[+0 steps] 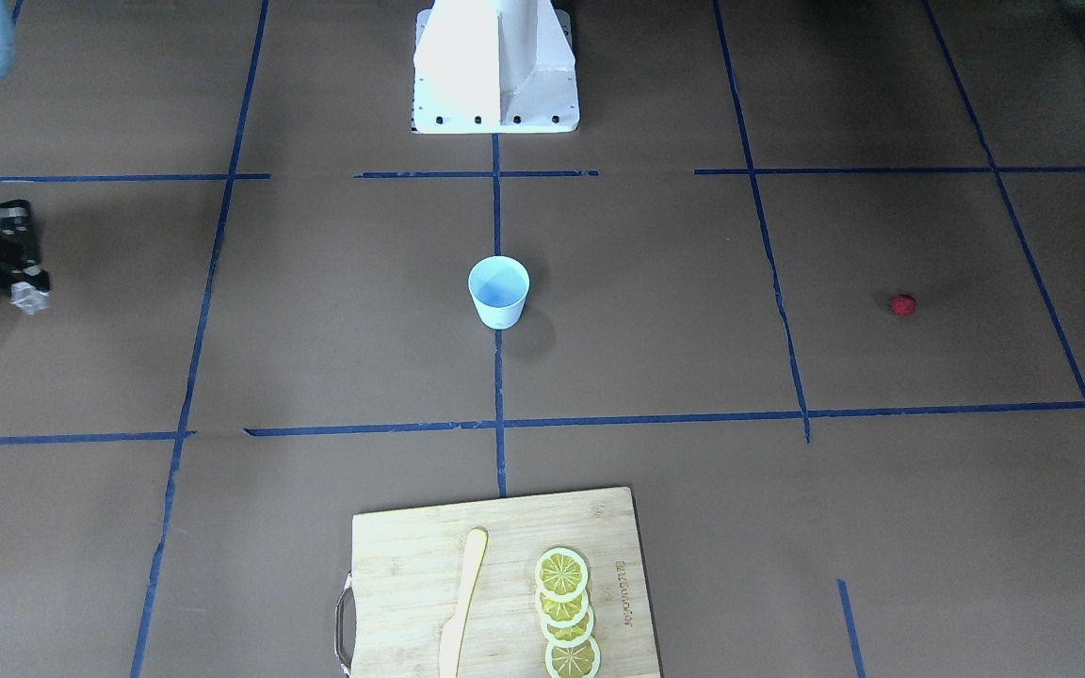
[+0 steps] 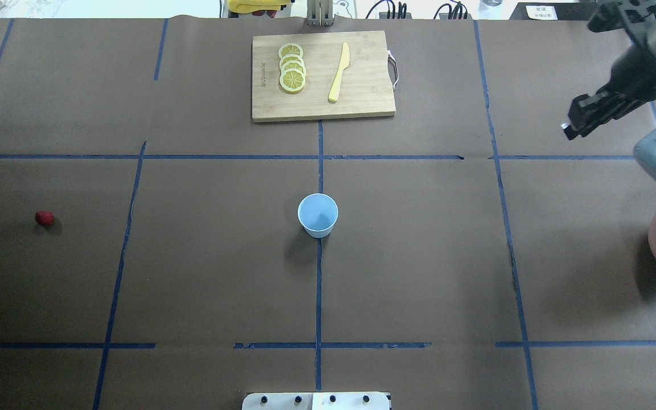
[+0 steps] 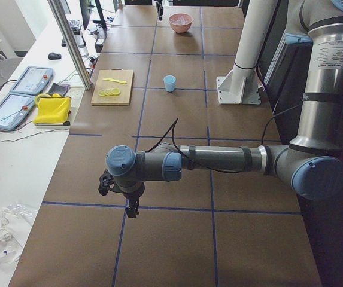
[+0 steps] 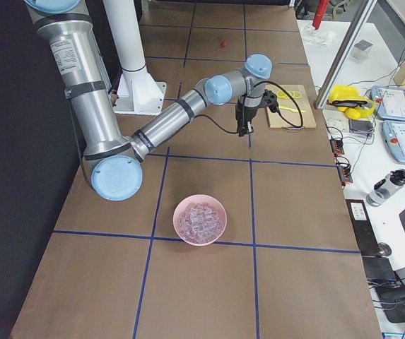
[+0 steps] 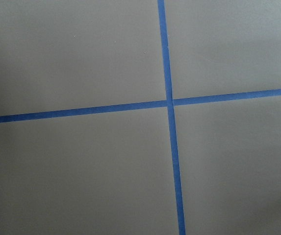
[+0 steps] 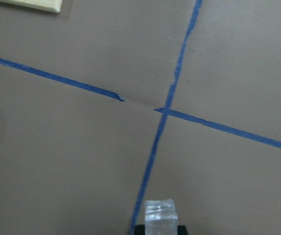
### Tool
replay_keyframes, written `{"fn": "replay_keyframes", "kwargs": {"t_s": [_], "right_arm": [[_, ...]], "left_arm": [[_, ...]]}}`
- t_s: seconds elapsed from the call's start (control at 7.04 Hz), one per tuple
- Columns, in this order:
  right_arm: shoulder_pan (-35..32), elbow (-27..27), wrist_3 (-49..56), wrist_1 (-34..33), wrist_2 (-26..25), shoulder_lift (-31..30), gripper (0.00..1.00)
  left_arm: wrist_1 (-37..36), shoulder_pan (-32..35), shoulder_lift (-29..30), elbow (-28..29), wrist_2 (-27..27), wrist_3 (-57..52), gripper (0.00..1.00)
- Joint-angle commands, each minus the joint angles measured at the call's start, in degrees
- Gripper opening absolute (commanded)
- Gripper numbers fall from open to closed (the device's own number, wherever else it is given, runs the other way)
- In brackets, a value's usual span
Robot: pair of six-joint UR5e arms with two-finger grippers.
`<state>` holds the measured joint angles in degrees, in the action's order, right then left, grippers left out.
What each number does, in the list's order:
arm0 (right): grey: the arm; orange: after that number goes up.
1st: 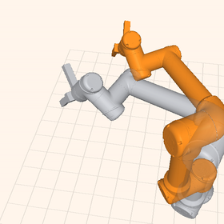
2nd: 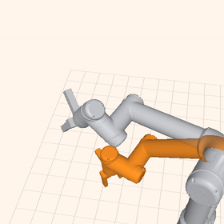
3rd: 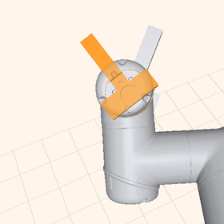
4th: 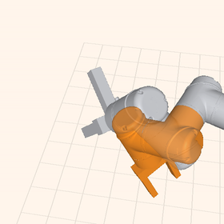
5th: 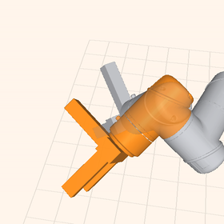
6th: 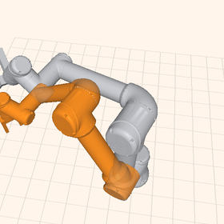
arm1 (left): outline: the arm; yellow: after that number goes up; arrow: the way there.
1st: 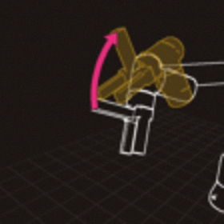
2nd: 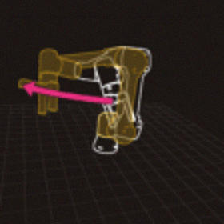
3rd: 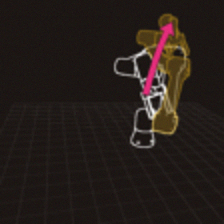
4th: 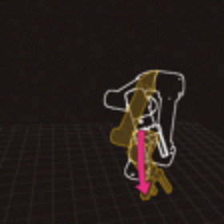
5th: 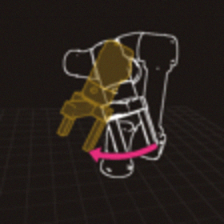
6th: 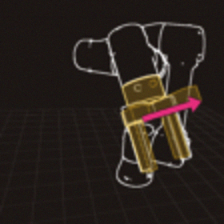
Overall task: Put ice and strawberries in cup
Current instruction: 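Carry the held ice cube over the light-blue cup with the right gripper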
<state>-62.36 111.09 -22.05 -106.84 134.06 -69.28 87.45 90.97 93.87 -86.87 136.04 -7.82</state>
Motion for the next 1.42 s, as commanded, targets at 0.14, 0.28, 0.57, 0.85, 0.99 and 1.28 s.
{"fn": "replay_keyframes", "kwargs": {"t_s": [0.14, 0.28, 0.57, 0.85, 0.99, 1.28], "right_arm": [[15.8, -3.1, -27.5, 0.1, -8.3, 13.7, 0.01], [19.1, -5.7, -33.4, 0.4, -10.9, 17.8, 0.0], [23.7, -13.7, -38.6, 0.8, -14.3, 25.8, 0.0], [26.7, -25.2, -45.3, 11.6, -17.2, 31.1, 0.01], [27.3, -26.8, -45.7, 11.8, -17.5, 32.8, 0.01], [27.6, -26.5, -46.2, 11.2, -17.3, 32.5, 0.01]], "left_arm": [[0.0, 0.0, 0.0, 0.0, 0.0, 0.0, 1.0], [0.0, 0.0, 0.0, 0.0, 0.0, 0.0, 1.0], [0.0, 0.0, -0.1, -0.1, 0.0, 0.0, 1.0], [0.0, 0.0, -0.2, -0.1, 0.0, -0.1, 1.0], [0.0, 0.0, -0.2, 0.0, 0.0, 0.0, 1.0], [0.0, 0.0, 0.0, 0.0, 0.0, 0.1, 1.0]]}}
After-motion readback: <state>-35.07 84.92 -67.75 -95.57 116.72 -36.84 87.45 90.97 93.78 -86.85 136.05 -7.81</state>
